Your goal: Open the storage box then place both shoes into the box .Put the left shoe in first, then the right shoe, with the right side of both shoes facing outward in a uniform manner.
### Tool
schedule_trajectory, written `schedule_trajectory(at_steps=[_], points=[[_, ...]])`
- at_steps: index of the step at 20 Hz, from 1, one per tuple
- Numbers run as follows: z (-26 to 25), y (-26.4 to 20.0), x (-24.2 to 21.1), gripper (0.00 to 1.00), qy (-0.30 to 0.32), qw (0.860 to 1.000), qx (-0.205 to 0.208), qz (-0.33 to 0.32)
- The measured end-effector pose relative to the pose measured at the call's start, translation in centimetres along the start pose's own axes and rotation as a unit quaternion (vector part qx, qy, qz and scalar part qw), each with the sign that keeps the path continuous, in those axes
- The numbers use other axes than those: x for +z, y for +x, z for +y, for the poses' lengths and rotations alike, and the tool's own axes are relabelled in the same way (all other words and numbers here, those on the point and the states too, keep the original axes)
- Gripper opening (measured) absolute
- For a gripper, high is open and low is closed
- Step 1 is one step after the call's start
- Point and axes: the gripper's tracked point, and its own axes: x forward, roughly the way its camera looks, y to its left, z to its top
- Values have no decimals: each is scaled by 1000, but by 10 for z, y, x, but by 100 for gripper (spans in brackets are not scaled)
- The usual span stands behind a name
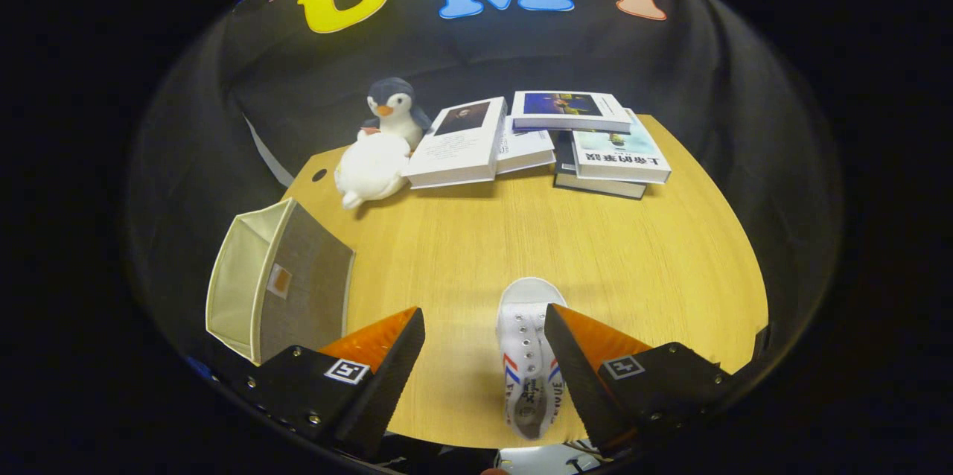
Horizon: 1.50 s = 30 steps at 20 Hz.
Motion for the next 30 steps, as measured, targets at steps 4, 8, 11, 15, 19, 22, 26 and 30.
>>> schedule_trajectory(at_steps=[4, 8, 11, 15, 19, 22, 26, 30], points=[[-30, 5, -20, 98, 0, 1000, -19, 19], [-55, 10, -39, 98, -2, 998, -36, 42], [-68, 16, -58, 98, -4, 997, -43, 68], [-80, 26, -84, 98, -11, 993, -51, 105], [-88, 35, -102, 98, -17, 988, -62, 138], [-91, 42, -112, 98, -20, 985, -67, 157], [-83, 51, -115, 89, -15, 984, -56, 169], [-69, 55, -117, 66, -5, 983, -31, 180]])
